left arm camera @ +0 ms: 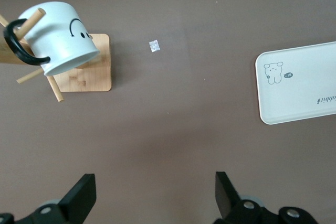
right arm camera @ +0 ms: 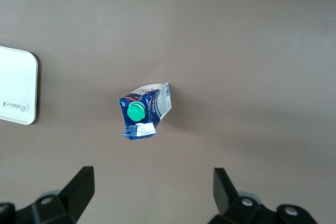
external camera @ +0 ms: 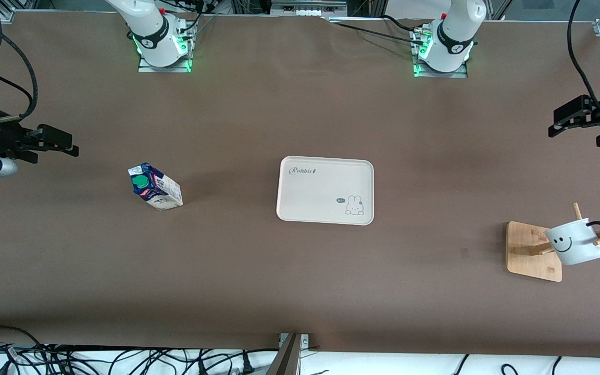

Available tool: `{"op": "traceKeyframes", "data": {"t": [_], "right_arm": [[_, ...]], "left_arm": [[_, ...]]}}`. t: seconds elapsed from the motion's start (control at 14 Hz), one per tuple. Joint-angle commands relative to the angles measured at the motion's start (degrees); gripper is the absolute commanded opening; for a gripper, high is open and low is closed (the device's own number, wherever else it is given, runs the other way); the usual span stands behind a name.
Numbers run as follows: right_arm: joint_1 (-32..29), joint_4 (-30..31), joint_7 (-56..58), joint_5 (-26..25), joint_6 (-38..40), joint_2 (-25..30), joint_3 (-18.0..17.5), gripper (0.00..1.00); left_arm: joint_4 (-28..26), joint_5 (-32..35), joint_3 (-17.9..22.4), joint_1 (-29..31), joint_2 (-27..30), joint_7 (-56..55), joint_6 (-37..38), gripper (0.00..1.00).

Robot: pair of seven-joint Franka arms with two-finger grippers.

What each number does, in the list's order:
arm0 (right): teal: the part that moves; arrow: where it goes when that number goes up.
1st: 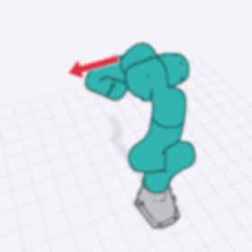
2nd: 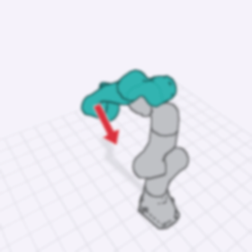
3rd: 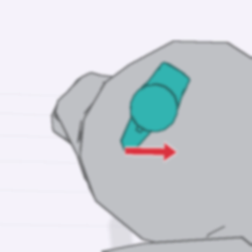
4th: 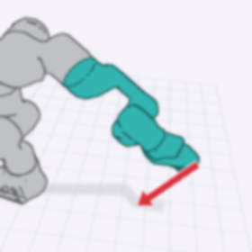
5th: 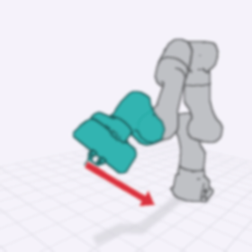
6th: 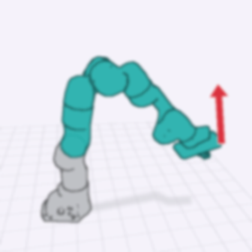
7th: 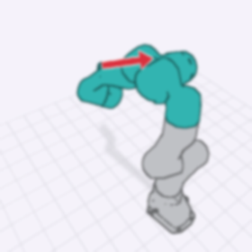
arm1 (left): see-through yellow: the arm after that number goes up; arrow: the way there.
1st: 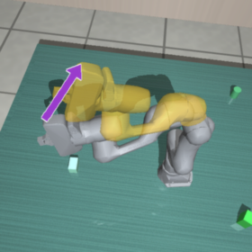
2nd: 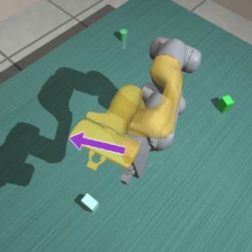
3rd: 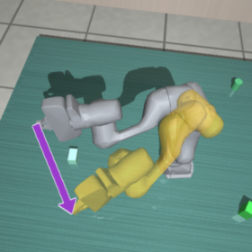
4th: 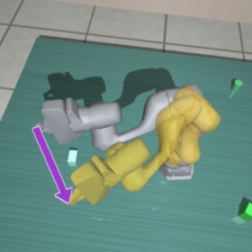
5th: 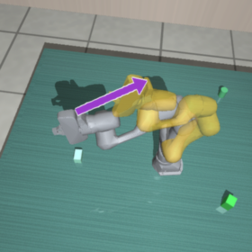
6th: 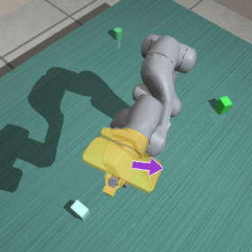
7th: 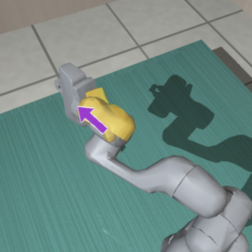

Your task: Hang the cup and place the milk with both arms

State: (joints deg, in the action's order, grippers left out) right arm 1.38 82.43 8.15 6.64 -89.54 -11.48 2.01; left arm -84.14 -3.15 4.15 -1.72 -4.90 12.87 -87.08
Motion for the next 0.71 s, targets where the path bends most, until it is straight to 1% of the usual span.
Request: {"op": "traceKeyframes", "data": {"t": [0.0, 0.21, 0.57, 0.64], "right_arm": [[-0.7, -0.5, 1.0, 1.2, 0.4, 0.1, -0.1, 1.0], [-1.7, -0.4, 1.0, 1.2, 0.5, -0.1, 0.0, 1.0], [-2.3, -0.4, 4.5, 1.2, 0.2, -0.8, 0.1, 1.0], [-2.3, -0.4, 4.5, 1.3, 0.2, -0.8, 0.1, 1.0]], "left_arm": [[-3.0, 1.7, -0.4, 0.3, 1.7, 0.5, -0.9, 1.0], [-2.9, 1.6, -0.1, 0.7, 1.2, 0.4, -0.5, 1.0], [-2.9, 1.5, 2.3, 0.4, 1.6, -0.4, -0.5, 1.0], [-2.3, 1.5, 2.4, 0.6, 1.3, -0.4, 0.5, 1.0]]}}
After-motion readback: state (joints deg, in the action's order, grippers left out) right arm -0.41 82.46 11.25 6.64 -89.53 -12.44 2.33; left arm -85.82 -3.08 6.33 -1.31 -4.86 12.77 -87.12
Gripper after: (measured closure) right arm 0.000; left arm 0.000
